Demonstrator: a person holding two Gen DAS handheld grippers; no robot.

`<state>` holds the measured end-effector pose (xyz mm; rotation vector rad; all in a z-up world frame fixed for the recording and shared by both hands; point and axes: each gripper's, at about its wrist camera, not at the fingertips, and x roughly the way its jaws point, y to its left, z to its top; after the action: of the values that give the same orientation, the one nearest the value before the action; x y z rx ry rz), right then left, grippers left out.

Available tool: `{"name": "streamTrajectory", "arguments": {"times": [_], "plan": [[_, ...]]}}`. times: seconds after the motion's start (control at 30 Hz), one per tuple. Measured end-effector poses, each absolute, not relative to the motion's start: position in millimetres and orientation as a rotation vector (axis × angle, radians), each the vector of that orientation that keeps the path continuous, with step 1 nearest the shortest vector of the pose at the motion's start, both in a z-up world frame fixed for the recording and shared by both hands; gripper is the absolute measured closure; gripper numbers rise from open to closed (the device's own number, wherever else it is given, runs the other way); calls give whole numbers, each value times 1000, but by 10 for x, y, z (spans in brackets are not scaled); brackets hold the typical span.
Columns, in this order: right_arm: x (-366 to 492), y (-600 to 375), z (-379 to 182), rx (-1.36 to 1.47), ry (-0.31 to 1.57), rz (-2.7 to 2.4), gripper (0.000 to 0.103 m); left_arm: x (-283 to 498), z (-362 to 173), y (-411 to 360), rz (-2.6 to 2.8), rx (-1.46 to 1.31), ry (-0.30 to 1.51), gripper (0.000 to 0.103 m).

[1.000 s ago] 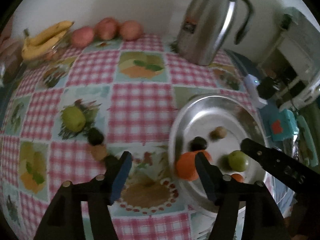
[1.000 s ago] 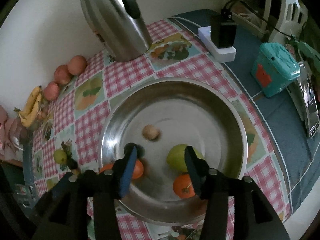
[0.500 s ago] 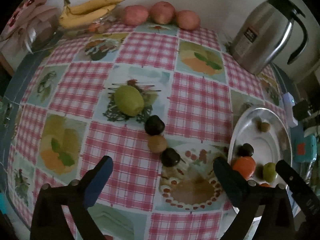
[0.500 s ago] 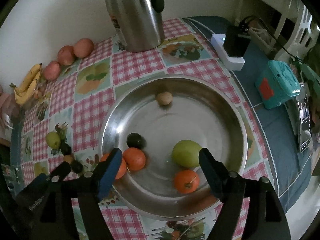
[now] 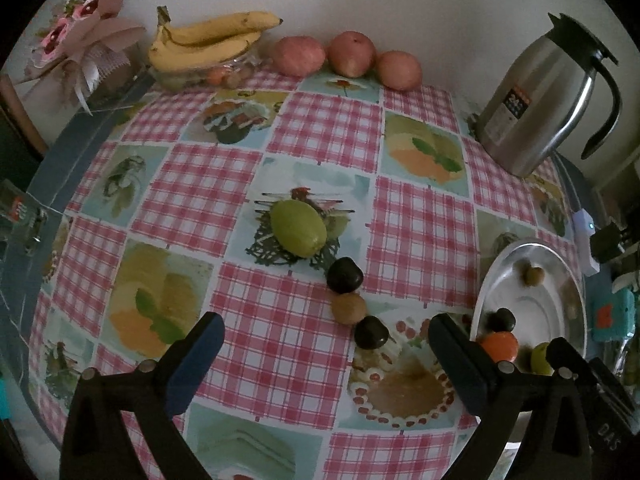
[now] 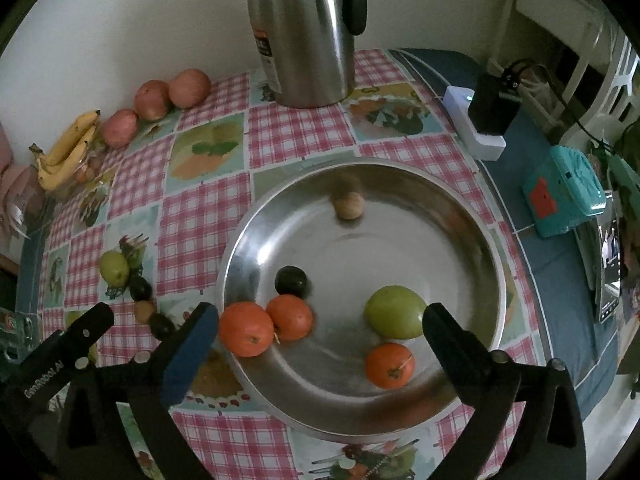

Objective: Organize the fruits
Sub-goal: 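Withdraw both open tools from the plate back toward the fruit row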

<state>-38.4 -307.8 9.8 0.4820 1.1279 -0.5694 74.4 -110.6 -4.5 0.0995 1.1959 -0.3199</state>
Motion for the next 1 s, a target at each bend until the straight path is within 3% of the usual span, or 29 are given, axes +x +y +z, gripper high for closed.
{"name": "streamTrajectory", "arguments": {"times": [1.0], "plan": [[-108, -2727, 69, 441, 1159, -444, 1, 890, 203, -736, -254, 297, 1089, 0]]}}
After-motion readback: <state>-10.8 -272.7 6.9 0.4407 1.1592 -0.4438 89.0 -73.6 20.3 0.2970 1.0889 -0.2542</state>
